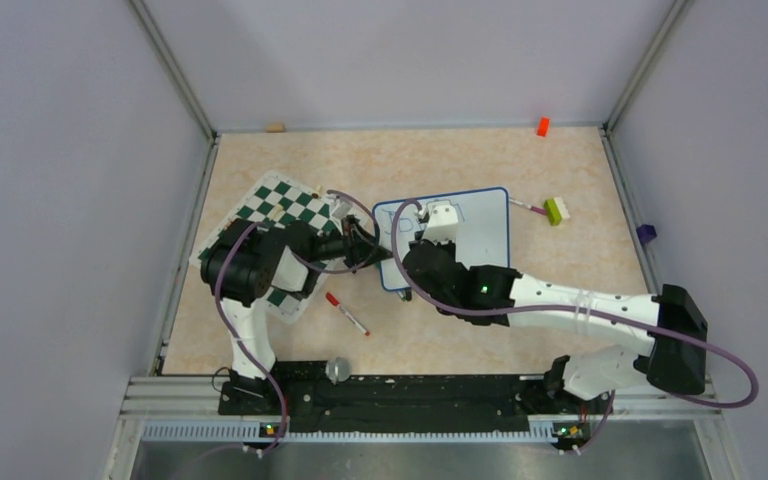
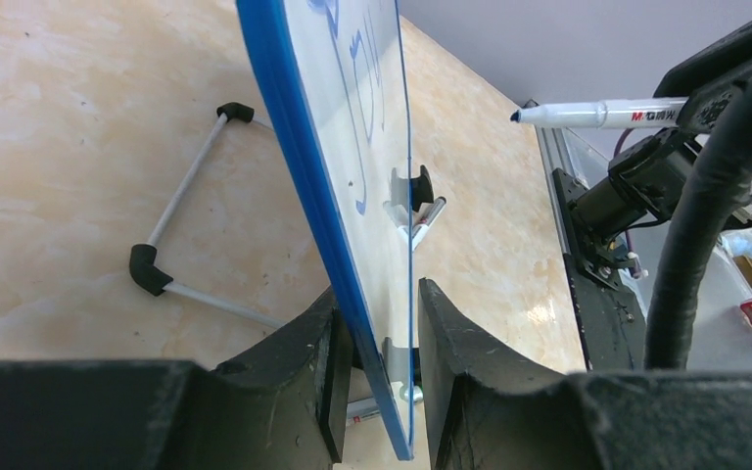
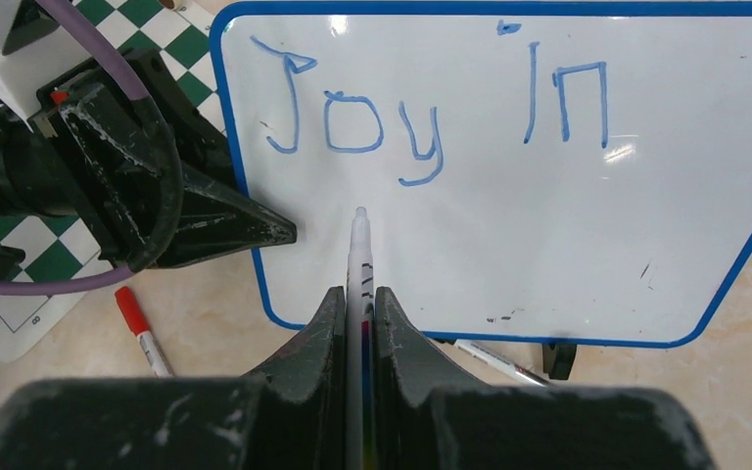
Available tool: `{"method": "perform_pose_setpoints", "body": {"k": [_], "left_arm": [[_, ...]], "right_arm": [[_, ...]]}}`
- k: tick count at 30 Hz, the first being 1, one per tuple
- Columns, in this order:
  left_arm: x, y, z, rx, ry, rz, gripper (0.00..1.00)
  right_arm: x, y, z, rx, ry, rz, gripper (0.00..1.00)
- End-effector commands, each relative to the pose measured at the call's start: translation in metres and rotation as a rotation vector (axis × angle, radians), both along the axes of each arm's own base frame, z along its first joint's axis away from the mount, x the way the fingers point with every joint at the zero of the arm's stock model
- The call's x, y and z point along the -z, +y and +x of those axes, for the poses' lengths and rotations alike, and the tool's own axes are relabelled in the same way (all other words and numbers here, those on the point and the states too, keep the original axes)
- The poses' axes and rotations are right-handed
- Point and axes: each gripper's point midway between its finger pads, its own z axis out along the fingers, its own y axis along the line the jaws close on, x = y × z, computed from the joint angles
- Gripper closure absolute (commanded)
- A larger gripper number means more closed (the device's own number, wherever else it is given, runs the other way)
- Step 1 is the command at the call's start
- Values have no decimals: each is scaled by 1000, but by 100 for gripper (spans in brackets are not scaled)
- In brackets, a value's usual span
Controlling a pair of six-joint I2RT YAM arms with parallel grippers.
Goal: Write a sentence on the whiteboard
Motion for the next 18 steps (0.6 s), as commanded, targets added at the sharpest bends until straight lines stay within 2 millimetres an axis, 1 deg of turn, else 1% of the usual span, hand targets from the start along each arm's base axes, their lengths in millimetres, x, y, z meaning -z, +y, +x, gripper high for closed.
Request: {"method": "perform_pose_setpoints", "body": {"k": [1, 10, 13, 15, 18], "left_arm": [[-28, 2, 10, -10, -136, -42, 65], [-36, 7, 24, -34, -150, -52, 65], [-37, 7, 26, -32, -153, -53, 66], [-36, 8, 26, -35, -154, -52, 68], [-36, 8, 25, -32, -161, -50, 73]], "right_arm": [[-9, -1, -2, 4, -28, 18, 100], [-7, 1, -1, 0, -23, 13, 100], [-5, 3, -1, -5, -20, 7, 100], [-4, 4, -1, -9, -15, 5, 100], [-3, 8, -1, -16, -8, 7, 100]]}}
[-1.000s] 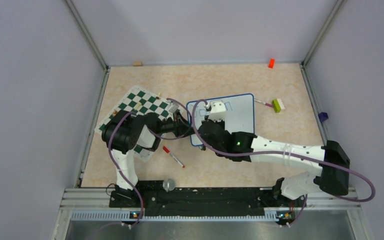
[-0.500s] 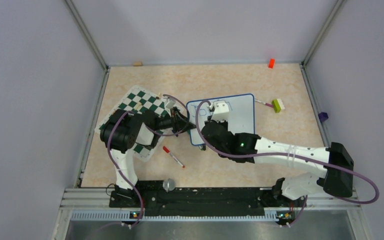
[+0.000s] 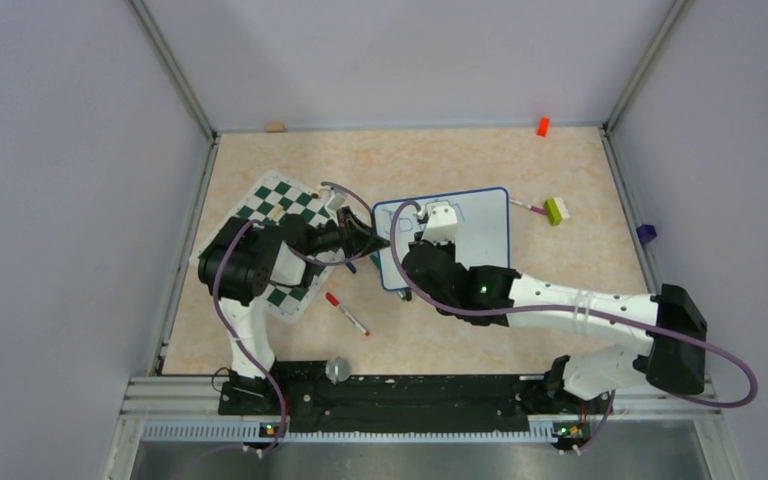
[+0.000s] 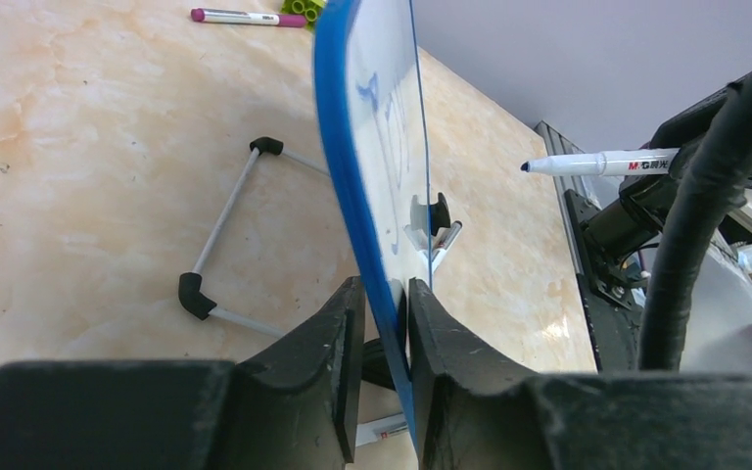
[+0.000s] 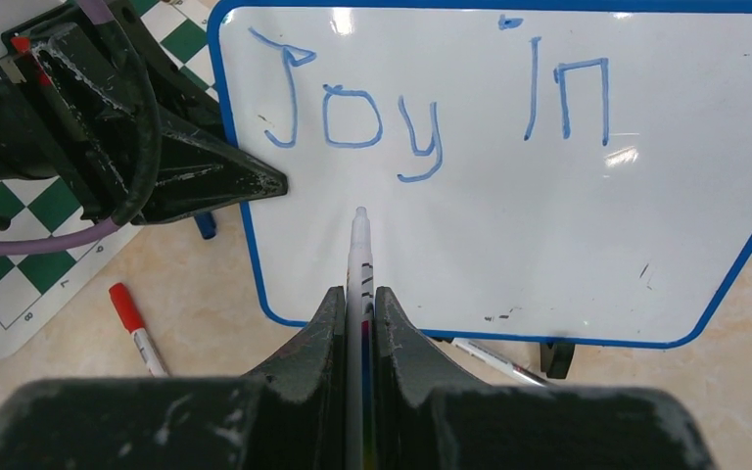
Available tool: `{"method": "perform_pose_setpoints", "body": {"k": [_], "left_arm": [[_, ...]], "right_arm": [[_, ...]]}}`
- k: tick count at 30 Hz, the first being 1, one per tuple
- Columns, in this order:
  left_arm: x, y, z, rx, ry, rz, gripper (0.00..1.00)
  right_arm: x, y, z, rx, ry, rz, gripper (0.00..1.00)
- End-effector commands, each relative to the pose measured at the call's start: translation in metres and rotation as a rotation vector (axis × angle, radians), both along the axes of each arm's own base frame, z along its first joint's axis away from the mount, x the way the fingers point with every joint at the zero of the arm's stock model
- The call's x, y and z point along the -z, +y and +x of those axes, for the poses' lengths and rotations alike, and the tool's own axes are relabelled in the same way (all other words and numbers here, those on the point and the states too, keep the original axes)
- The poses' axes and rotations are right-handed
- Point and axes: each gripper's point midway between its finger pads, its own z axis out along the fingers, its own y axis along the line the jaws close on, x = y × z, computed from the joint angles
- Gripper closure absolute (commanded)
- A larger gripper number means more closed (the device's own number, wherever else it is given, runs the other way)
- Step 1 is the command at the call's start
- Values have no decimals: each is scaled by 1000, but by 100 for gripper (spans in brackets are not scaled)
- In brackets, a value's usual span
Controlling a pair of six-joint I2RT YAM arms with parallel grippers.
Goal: Write a sentence on the whiteboard
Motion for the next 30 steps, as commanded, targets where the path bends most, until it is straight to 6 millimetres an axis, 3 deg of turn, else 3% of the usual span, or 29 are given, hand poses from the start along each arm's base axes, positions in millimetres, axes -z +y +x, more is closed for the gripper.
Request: {"method": "perform_pose_setpoints", "body": {"k": [1, 6, 13, 30], "left_arm": [[-22, 1, 3, 2, -129, -27, 77], [-19, 3, -3, -6, -135, -20, 100], [-16, 2, -7, 2, -112, -18, 100], [-10, 1, -10, -24, -75, -20, 100]], "right_arm": [[-6, 10, -1, -18, -7, 20, 100], [3, 15, -2, -33, 12, 9, 100], [13, 35, -3, -80, 36, 10, 100], [22, 61, -5, -138, 14, -41, 100]]}}
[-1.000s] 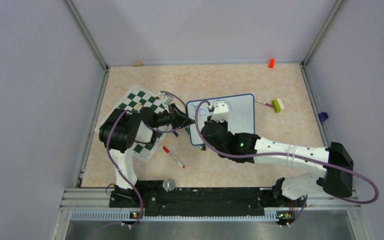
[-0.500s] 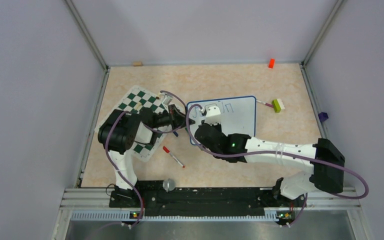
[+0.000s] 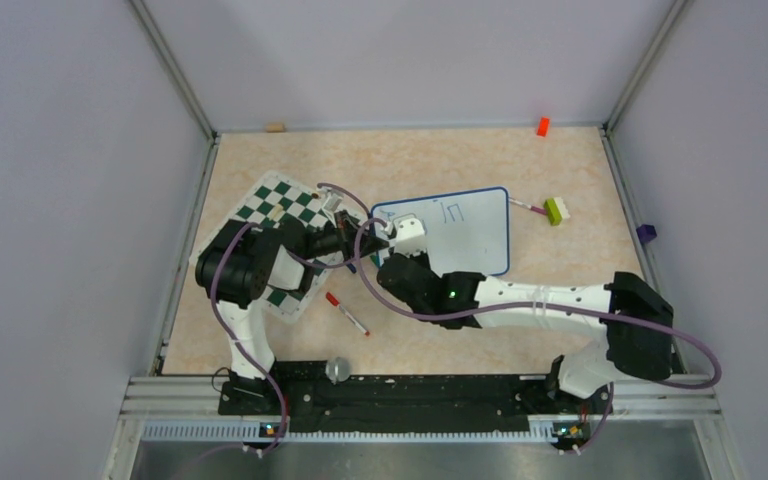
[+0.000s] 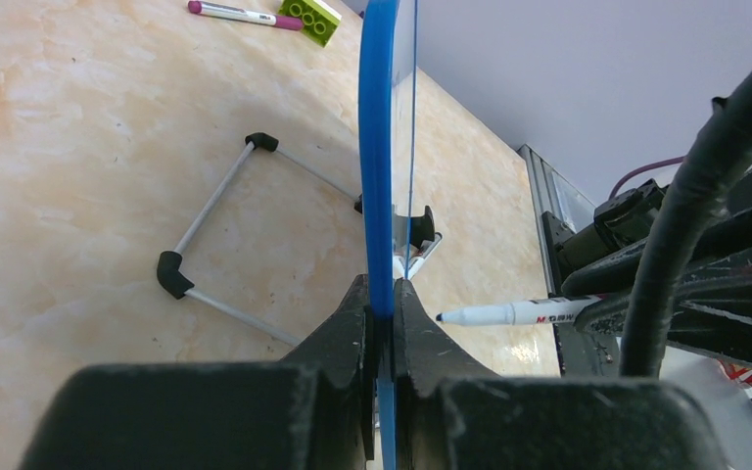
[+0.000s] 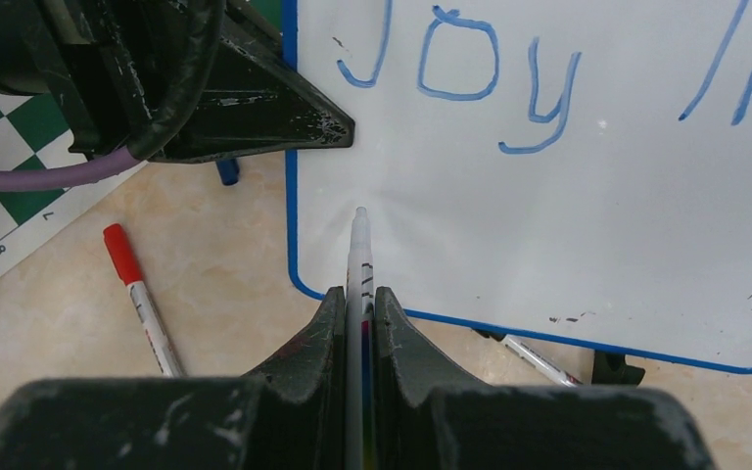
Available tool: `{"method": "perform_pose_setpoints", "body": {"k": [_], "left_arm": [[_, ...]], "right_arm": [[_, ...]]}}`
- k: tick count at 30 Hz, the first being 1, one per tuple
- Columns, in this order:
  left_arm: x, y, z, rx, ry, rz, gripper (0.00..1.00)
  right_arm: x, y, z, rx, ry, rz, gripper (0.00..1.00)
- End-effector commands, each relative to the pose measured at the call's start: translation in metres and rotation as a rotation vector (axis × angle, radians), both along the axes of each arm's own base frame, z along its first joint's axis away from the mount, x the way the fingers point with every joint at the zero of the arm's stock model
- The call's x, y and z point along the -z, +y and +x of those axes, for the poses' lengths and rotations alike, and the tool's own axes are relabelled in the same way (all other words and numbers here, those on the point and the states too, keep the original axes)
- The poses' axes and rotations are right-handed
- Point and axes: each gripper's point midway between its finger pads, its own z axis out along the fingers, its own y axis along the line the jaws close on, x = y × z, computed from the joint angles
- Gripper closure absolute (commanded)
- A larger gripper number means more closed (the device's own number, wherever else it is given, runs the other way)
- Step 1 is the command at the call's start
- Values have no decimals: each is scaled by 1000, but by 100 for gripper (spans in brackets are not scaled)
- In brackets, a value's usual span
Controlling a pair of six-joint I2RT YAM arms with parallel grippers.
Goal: Write a sentence on the whiteboard
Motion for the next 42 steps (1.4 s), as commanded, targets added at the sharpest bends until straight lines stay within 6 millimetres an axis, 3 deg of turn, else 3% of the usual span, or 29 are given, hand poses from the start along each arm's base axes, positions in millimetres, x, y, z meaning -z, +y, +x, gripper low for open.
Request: {"method": "perform_pose_setpoints", "body": {"k": [1, 8, 26, 42], "left_arm": [[-8, -1, -2, -1, -158, 6, 100], [-9, -1, -2, 1, -164, 6, 100], [-7, -1, -2, 4, -163, 8, 100], [-6, -1, -2, 3, -162, 9, 100]], "right_arm": [[-23, 26, 2, -30, -35, 58, 100], [-18, 34, 3, -45, -39, 29, 100], [-2, 34, 9, -3, -33, -44, 100], [-9, 8, 11, 88, -54, -71, 100]]}}
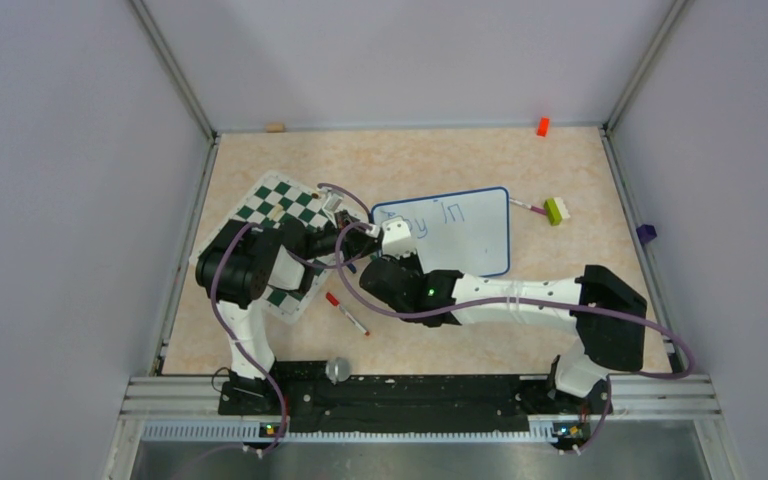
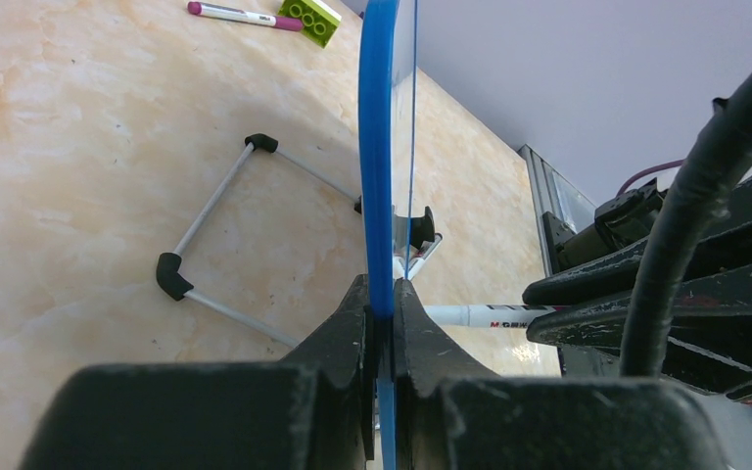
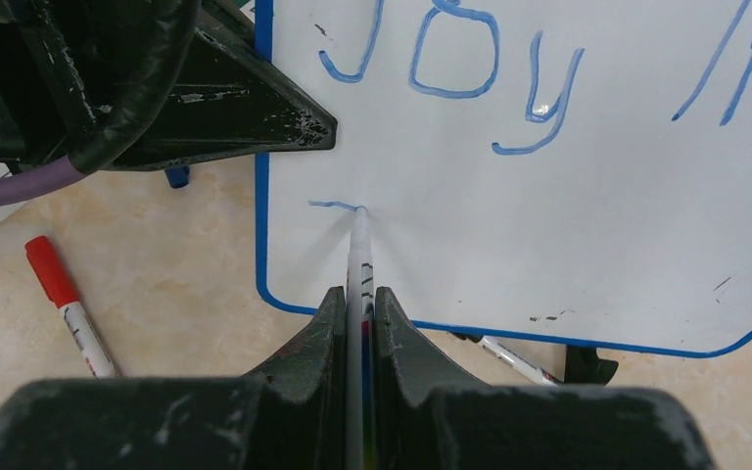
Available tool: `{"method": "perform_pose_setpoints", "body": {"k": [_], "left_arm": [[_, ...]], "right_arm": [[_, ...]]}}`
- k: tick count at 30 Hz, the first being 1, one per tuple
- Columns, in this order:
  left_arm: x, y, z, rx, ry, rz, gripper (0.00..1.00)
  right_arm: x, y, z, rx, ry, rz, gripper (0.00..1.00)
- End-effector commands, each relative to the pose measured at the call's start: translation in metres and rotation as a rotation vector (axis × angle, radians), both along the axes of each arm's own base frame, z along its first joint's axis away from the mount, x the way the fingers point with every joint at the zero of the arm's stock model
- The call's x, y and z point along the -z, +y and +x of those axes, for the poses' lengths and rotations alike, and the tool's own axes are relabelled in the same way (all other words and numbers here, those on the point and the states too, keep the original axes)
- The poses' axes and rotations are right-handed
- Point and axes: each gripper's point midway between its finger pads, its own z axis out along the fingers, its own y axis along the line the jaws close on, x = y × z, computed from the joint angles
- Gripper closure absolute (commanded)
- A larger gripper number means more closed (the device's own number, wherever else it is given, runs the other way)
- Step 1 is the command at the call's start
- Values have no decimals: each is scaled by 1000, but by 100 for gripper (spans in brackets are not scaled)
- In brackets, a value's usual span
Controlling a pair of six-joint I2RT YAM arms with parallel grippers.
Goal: Write a sentence on the whiteboard
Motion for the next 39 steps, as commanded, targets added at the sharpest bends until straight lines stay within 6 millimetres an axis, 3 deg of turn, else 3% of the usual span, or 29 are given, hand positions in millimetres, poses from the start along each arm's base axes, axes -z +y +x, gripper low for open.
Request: {"method": "perform_pose_setpoints", "body": {"k": [1, 13, 39], "left_arm": [[-5, 0, -2, 2, -158, 11, 100], [-4, 0, -1, 1, -159, 12, 100], [-4, 0, -2, 3, -162, 13, 100]], "right_arm": [[-28, 4, 1, 23, -39, 68, 100], [-54, 13, -1, -39, -67, 160, 100], [-33, 19, 12, -15, -44, 107, 100]]}}
